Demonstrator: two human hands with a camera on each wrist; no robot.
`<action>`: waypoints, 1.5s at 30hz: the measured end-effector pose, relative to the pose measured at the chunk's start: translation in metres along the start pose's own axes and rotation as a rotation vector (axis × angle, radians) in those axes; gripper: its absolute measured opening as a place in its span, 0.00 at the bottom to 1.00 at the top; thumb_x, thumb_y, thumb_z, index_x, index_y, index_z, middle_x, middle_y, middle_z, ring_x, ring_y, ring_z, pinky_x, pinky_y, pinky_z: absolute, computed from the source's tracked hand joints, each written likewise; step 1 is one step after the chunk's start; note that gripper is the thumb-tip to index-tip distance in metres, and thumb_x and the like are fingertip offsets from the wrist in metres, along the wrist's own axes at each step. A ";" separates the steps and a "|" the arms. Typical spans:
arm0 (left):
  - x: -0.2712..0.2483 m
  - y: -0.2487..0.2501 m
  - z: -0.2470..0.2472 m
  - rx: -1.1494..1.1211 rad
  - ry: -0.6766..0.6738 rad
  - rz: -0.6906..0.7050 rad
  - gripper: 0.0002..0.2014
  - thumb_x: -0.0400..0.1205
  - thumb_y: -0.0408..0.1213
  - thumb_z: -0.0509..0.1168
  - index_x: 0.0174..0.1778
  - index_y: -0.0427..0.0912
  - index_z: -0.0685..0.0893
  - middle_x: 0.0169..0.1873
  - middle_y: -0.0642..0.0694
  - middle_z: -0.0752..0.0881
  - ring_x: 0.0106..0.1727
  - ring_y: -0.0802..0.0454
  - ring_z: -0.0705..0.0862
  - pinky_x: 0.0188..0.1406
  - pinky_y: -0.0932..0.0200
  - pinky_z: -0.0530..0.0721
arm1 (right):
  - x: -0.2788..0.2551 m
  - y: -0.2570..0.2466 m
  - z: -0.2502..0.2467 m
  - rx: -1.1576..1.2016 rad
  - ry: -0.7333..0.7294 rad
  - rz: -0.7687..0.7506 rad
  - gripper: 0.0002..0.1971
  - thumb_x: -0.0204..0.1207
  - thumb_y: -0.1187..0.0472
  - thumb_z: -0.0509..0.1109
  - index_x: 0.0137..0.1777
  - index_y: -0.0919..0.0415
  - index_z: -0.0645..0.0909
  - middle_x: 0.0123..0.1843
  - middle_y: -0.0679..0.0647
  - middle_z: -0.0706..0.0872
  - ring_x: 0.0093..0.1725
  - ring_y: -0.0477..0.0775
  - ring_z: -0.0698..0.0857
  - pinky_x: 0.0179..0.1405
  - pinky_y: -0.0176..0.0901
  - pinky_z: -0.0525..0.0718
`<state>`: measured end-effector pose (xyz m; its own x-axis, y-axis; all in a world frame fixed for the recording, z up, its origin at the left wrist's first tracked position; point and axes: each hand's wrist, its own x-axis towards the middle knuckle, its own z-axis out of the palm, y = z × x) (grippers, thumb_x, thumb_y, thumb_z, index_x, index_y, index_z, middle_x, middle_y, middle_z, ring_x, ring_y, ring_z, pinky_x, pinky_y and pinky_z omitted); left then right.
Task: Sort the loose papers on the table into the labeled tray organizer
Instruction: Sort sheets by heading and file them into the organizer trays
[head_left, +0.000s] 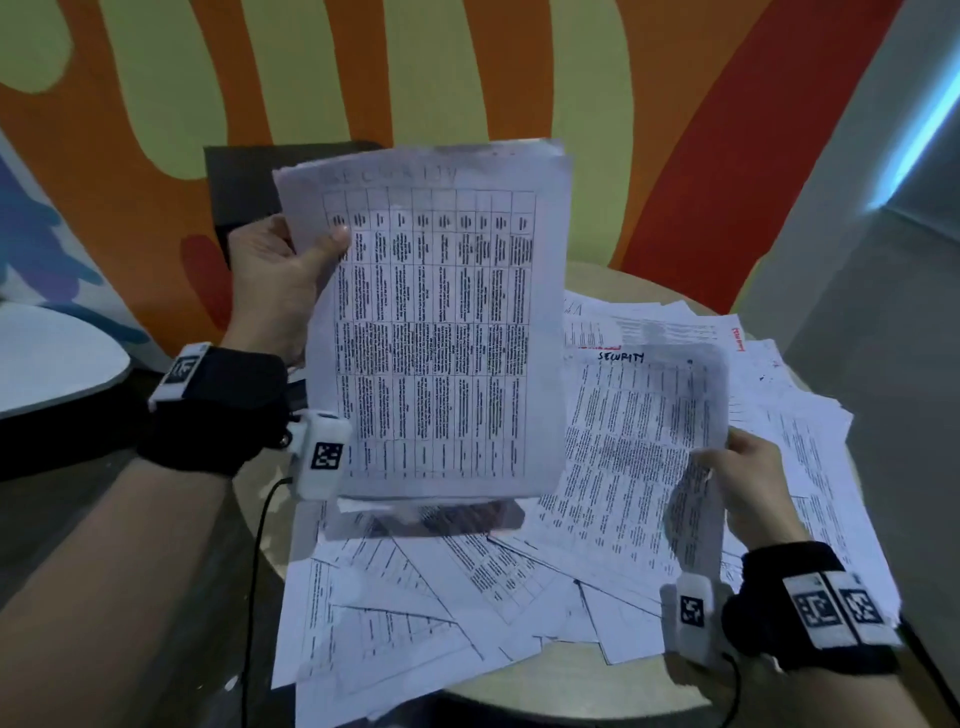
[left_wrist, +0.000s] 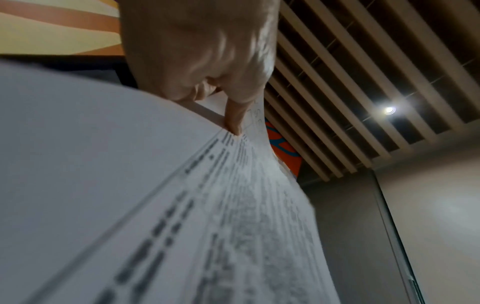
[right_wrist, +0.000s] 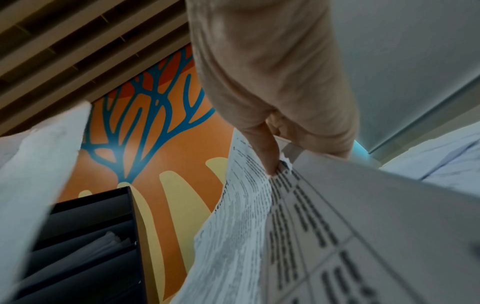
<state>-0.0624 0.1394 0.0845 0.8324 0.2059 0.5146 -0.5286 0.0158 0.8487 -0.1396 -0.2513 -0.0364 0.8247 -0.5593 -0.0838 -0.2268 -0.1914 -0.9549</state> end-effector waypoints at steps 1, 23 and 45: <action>0.001 -0.002 0.005 -0.001 -0.009 -0.013 0.06 0.81 0.26 0.68 0.49 0.39 0.87 0.41 0.52 0.93 0.47 0.50 0.91 0.48 0.54 0.89 | -0.001 -0.002 0.000 0.006 -0.004 -0.011 0.09 0.76 0.77 0.65 0.53 0.76 0.83 0.41 0.63 0.82 0.37 0.59 0.78 0.36 0.47 0.74; -0.050 -0.101 0.103 0.137 -0.276 -0.552 0.10 0.80 0.32 0.72 0.52 0.41 0.77 0.53 0.34 0.86 0.51 0.38 0.87 0.57 0.36 0.86 | -0.015 -0.014 0.023 0.066 -0.227 -0.056 0.04 0.74 0.76 0.71 0.47 0.71 0.82 0.42 0.63 0.85 0.37 0.59 0.82 0.31 0.44 0.77; -0.037 -0.098 -0.017 1.150 -0.476 -0.407 0.04 0.76 0.23 0.67 0.37 0.34 0.84 0.32 0.40 0.83 0.38 0.40 0.86 0.32 0.54 0.81 | 0.009 0.004 0.007 0.036 -0.049 -0.014 0.16 0.73 0.78 0.69 0.61 0.73 0.81 0.52 0.67 0.85 0.48 0.64 0.82 0.45 0.55 0.83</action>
<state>-0.0447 0.1465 -0.0198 0.9998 0.0167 -0.0109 0.0198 -0.8933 0.4490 -0.1290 -0.2514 -0.0434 0.8524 -0.5162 -0.0830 -0.1968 -0.1698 -0.9656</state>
